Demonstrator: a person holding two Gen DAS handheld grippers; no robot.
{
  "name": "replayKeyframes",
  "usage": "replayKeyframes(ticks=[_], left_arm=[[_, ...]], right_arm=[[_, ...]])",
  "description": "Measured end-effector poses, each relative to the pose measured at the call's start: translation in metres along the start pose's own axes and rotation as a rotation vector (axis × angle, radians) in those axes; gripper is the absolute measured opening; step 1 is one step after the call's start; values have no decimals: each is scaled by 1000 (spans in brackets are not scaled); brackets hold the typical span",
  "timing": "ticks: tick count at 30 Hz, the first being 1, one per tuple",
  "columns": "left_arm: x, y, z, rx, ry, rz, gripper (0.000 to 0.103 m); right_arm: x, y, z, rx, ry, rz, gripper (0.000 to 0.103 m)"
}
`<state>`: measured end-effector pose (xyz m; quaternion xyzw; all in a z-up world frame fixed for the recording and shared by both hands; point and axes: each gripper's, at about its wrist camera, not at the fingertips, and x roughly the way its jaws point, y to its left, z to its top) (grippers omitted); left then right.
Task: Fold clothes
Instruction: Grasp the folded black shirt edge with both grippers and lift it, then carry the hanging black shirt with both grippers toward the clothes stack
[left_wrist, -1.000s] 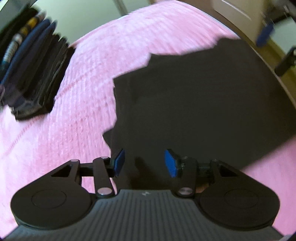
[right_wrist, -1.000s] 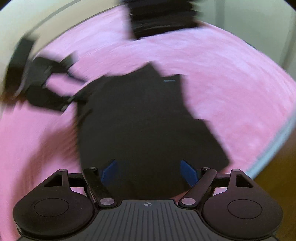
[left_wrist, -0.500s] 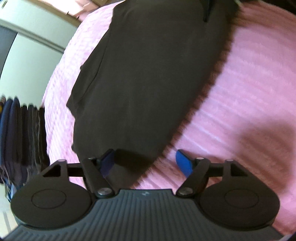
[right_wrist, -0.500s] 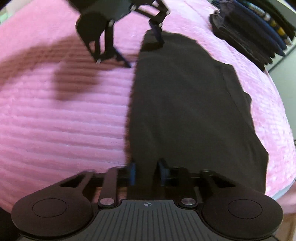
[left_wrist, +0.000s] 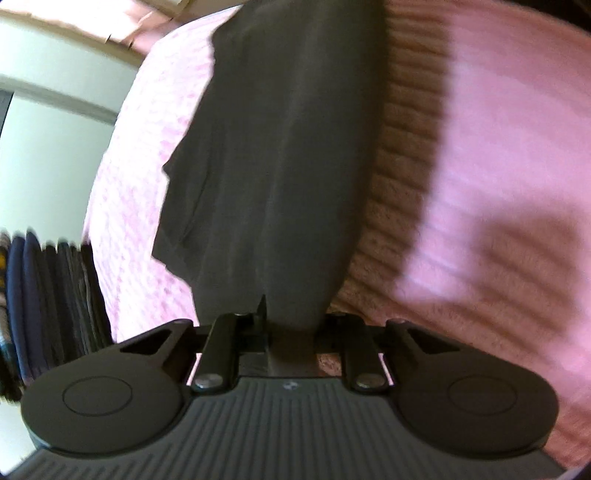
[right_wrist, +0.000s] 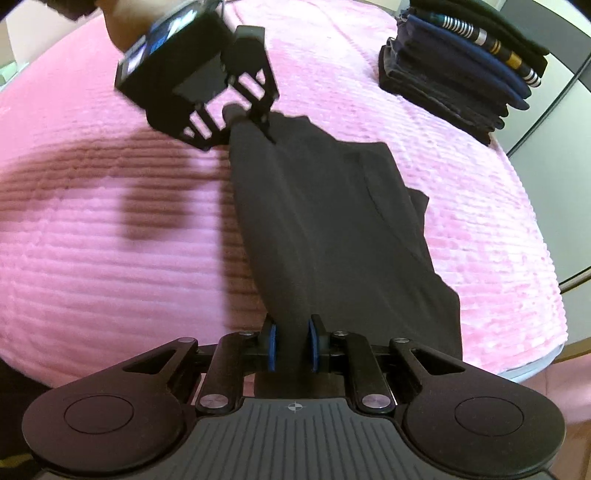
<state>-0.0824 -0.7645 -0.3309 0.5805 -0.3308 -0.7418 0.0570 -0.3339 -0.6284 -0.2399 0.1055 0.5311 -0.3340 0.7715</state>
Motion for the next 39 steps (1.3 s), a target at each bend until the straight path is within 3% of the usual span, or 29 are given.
replayKeyframes(ticks=[1,3,4,9,11,14,17,22,29,33,39], left_arm=[[-4,6,1,-37,5,-10,13],[-8,23,4,-107,11,-31,13],[-10,31,6,-144,11,-42,13],[-27,50,14,-304,4,-114,13],[-32,55,14,-358,1,-138,13],[-37,59,14,-395,0,-155,13],[-43,59,15,-392,1,-164,13],[-58,45,27,-313,8,-161,13],[-105,61,39,-415,1,-158,13],[-130,92,33,-503,18,-103,12],[-164,161,5,-617,79,94,12]], right_arm=[[2,2,-1,-4,3,-4,21],[5,10,-1,-4,16,-14,59],[6,12,0,2,12,-13,63],[23,31,10,-17,-8,-6,64],[40,40,12,-54,21,-19,64],[58,45,0,-112,95,-66,63],[56,32,-18,-103,109,-93,20],[23,4,-18,-99,87,-93,16],[-47,-44,14,-159,5,-125,15],[-66,-83,55,-226,-88,-147,15],[-69,-137,139,-345,-257,-197,15]])
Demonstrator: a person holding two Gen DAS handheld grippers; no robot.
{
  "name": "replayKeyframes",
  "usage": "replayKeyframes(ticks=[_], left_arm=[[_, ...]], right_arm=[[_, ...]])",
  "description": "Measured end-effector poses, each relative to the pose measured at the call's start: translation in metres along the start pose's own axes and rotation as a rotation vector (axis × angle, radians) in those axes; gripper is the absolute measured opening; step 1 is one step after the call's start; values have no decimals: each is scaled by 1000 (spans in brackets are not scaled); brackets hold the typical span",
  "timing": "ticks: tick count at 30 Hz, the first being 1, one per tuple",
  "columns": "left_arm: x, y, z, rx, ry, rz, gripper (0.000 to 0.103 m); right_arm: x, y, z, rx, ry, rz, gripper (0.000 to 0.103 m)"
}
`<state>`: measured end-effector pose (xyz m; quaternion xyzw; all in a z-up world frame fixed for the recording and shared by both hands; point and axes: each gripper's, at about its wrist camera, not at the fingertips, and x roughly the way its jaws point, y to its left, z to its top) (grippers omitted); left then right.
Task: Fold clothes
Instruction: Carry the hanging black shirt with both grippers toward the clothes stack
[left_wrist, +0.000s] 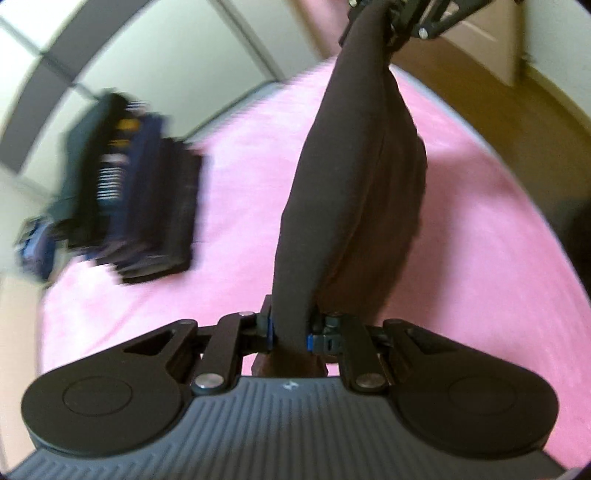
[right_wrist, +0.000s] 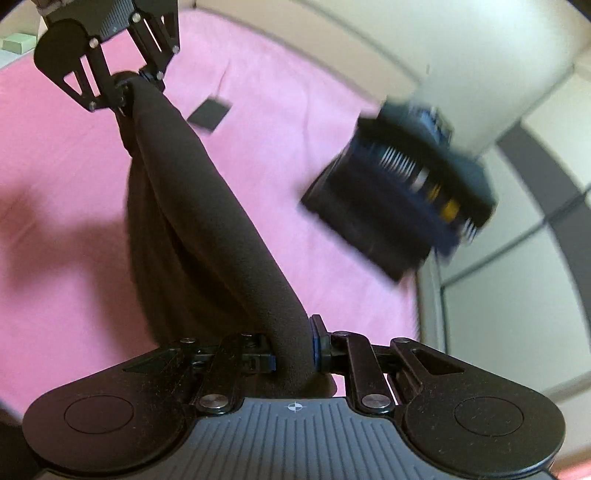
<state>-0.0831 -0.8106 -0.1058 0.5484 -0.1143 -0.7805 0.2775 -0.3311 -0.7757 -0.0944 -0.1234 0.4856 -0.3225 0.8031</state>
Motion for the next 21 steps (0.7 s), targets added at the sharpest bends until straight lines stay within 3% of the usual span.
replayKeyframes(ticks=[4,7,9,12,16,19,21], left_arm=[[-21,23,4,-55,16,137,12],[-24,8,-4,-101,47,187,12],[-12,-22,-11,-137,74,197,12],[29,-85,-26,-233,149,136,13],[98,-189,-51,-299,266,-48,13],[112,-236,-55,-255,276,-8,17],[114,-236,-56,-285,276,18,17]], right_arm=[[14,-21,19,-66,-113,-29,15],[29,-12,9,-114,-182,-14,15],[45,8,-15,-131,-197,14,15],[72,55,-63,-170,-151,104,15],[98,112,-127,-237,-42,254,15],[101,132,-153,-299,-34,265,26],[103,134,-155,-309,-15,249,44]])
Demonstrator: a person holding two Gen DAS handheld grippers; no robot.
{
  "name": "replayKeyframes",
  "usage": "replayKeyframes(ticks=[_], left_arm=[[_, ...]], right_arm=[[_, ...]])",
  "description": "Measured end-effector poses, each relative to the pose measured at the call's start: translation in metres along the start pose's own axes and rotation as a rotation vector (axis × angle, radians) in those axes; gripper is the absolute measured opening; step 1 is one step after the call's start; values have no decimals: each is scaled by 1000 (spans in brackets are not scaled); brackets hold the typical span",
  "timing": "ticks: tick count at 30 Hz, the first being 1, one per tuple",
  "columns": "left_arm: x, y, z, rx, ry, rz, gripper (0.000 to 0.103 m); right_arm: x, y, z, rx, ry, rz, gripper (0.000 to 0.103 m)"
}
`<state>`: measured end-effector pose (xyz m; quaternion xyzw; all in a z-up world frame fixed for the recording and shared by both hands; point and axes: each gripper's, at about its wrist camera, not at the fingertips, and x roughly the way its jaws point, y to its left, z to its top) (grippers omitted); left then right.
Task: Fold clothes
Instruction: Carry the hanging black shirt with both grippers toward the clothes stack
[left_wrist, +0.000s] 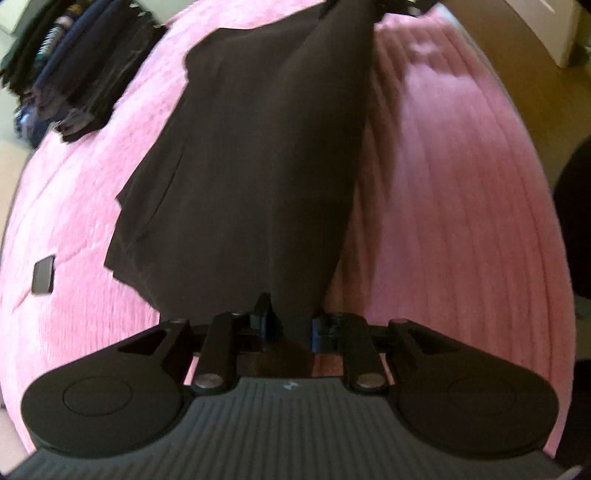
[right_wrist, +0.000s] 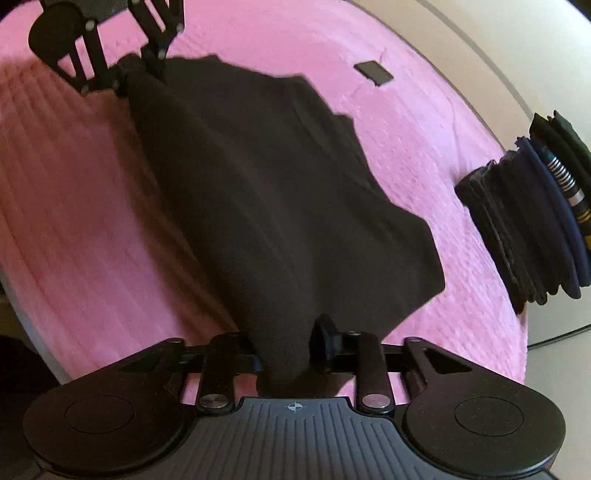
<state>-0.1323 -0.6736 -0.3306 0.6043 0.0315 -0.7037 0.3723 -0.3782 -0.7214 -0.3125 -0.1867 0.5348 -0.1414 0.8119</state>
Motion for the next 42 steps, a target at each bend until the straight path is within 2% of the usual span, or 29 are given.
replayKeyframes(ticks=[2,8,9,10,11,13,16,18,21,22,23,31,42], left_arm=[[0,5,2,-30,-1,2,17],[-8,29,8,-101,-16,-31,17],[-10,28,8,-92,-16,-31,17],[-11,28,8,-82,-17,-31,17],[-12,23,6,-63,-14,-23,18],[-15,14,3,-24,-8,-5,19],[-8,1,4,64,10,37,37],[-1,0,6,85,24,51,37],[8,2,9,97,53,71,31],[8,7,11,82,61,61,20],[3,10,13,77,64,59,14],[-59,45,34,62,60,39,12],[-131,79,82,65,41,67,12]], right_arm=[[2,3,1,-6,19,-15,50],[11,20,2,-185,21,-34,49],[14,18,3,-180,34,-24,47],[14,14,5,-157,43,-12,38],[14,10,7,-133,51,-1,18],[9,4,12,-102,58,7,18],[3,-15,26,-55,62,23,17],[1,-23,34,-37,55,32,17],[-1,-29,39,-49,46,43,17],[-6,-24,37,-53,44,47,17],[-15,-18,35,-54,43,51,17],[-59,-58,53,-21,13,83,16],[-132,-106,63,-3,-23,69,16]])
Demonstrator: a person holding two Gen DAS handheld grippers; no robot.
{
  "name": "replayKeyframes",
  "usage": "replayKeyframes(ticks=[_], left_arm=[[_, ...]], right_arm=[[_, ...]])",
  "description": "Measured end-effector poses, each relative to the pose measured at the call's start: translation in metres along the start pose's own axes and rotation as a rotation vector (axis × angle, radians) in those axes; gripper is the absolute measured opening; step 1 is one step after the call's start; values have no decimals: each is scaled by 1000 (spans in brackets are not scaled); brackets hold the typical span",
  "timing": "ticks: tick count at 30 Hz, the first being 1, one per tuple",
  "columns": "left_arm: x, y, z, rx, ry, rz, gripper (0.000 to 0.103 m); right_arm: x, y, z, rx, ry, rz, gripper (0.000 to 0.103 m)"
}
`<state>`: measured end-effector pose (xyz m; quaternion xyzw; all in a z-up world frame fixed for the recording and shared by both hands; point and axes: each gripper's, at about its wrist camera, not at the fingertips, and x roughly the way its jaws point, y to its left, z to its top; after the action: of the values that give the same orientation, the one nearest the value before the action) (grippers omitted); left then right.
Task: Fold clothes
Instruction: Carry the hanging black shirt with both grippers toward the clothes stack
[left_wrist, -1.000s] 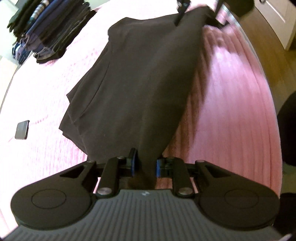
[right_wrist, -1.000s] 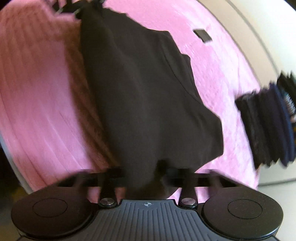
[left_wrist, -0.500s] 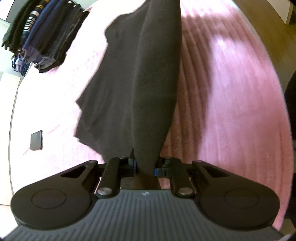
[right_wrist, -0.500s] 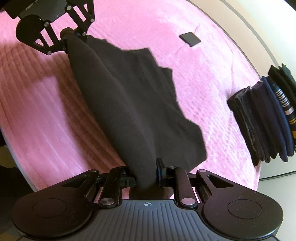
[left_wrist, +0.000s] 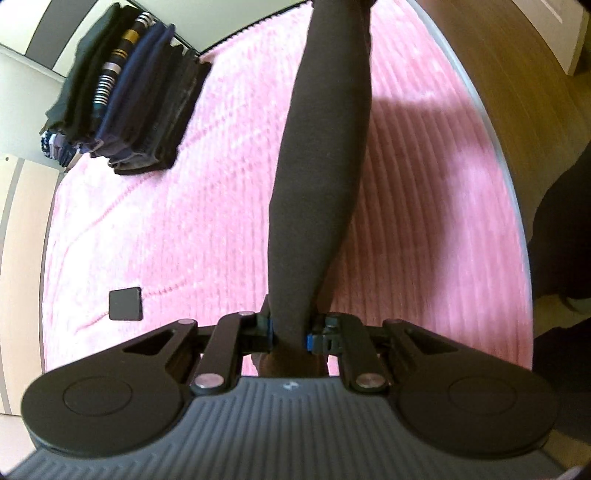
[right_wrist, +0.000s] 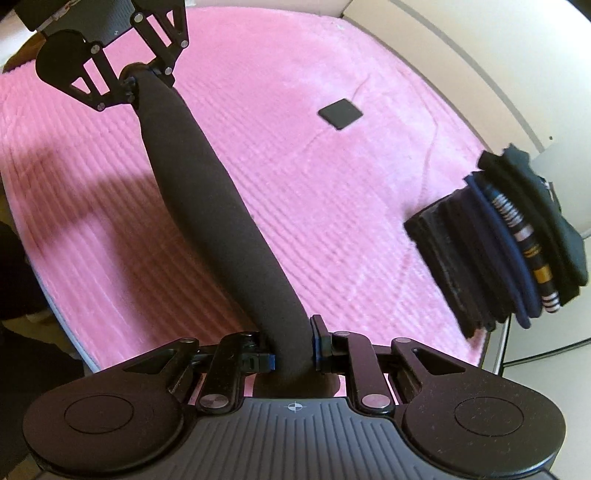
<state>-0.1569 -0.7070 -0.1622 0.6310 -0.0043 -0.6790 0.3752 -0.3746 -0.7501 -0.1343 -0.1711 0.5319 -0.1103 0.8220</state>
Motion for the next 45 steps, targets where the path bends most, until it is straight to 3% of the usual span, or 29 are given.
replayKeyframes(ticks=[11,20,26,33,39,45], left_arm=[[-23,30,16,59,-80,15,12],[-42,51,11,153,-179,111,12],[-51,51,28,128,-204,120,12],[-38,37,101,91,-163,125,12],[-34,25,190,25,-105,147,12],[-44,32,260,-48,-89,181,12]], right_arm=[[-39,-8,10,79,45,-66,16],[-73,-7,31,66,49,-188,16],[-90,-21,17,57,39,-206,16],[-99,-63,-44,26,-3,-173,16],[-112,-129,-114,-49,-48,-126,15],[-130,-192,-151,-127,-96,-123,15]])
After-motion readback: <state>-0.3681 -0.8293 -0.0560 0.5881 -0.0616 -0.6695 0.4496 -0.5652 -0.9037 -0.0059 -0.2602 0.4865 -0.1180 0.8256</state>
